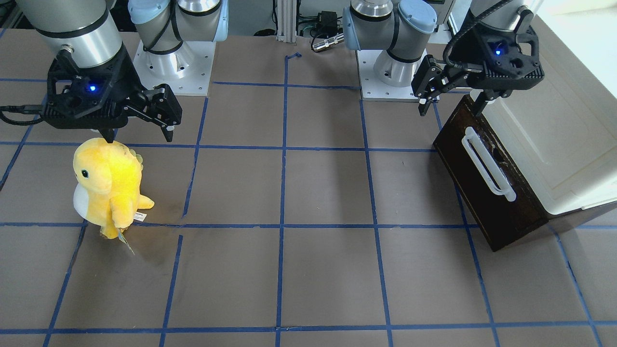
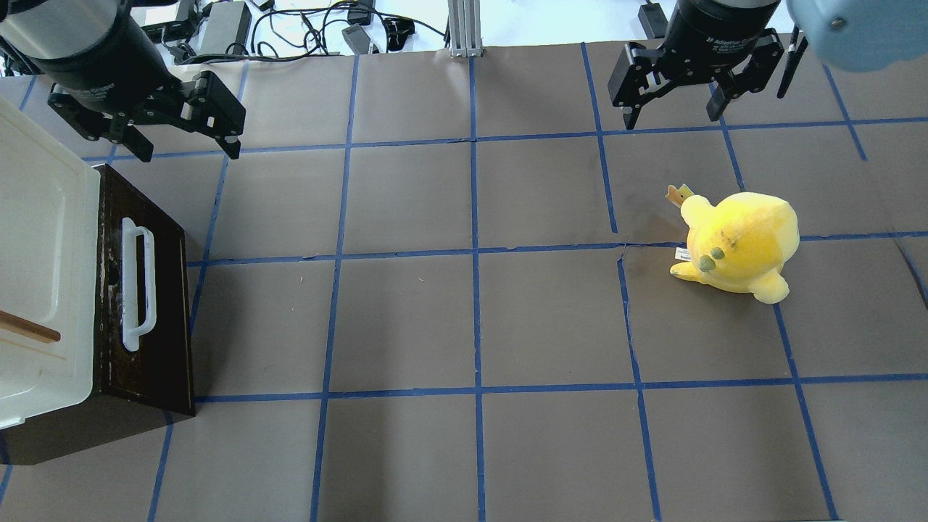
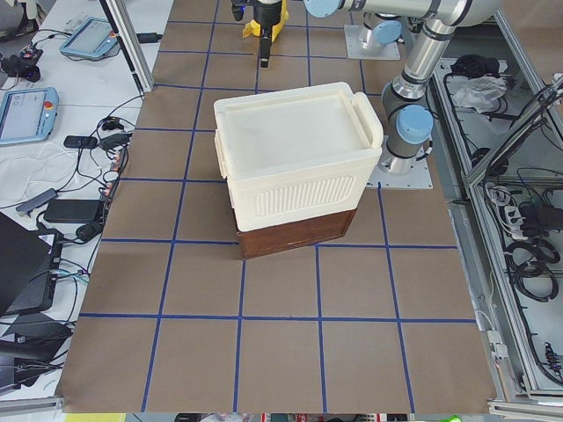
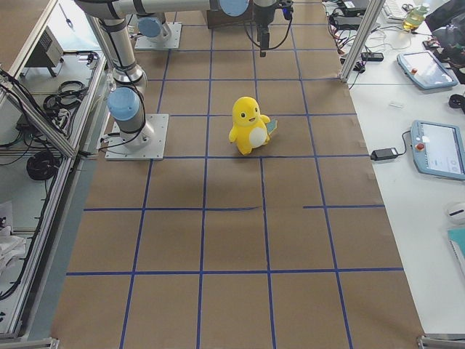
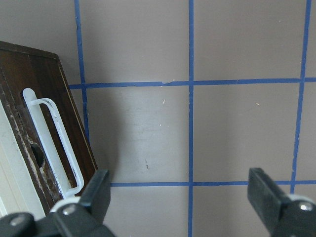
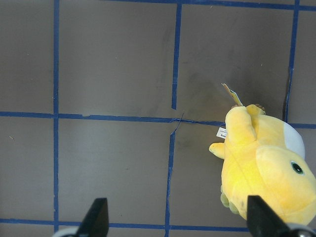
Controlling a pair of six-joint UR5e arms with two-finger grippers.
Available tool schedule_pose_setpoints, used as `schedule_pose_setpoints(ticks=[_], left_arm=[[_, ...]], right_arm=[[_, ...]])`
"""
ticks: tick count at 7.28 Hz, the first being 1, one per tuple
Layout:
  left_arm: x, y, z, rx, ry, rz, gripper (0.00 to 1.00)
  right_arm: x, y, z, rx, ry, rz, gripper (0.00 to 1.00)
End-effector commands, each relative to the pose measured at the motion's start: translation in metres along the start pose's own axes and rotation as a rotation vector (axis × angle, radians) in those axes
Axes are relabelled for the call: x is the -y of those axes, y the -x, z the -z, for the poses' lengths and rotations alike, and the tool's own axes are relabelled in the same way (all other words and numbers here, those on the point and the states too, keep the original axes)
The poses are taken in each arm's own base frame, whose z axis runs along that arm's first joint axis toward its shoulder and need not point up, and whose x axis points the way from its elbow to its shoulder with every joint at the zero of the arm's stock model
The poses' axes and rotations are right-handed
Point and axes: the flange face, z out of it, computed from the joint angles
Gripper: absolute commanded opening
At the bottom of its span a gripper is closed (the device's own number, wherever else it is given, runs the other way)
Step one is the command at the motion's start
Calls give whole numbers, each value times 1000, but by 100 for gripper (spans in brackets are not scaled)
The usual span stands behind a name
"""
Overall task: Pull drawer sideways
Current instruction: 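Move the left gripper down toward the white drawer handle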
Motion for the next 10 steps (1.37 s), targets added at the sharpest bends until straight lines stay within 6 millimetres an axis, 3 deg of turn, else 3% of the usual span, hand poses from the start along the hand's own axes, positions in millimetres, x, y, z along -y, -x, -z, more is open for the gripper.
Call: schedule_pose_setpoints(ticks=[1,4,6,8,10], left_arm=[[2,-7,-4,1,2,11,100],[4,-11,-16,-1,20,62,100],[6,-48,-42,3,51,31,100],[4,-111,-67,52,-11,72,100],[5,-114,-118,214,31,247,100]], right_arm=[[0,0,0,0,0,1,100],[0,0,0,0,0,0,100],[0,0,0,0,0,0,100],[0,0,0,0,0,0,100],[0,0,0,0,0,0,100]])
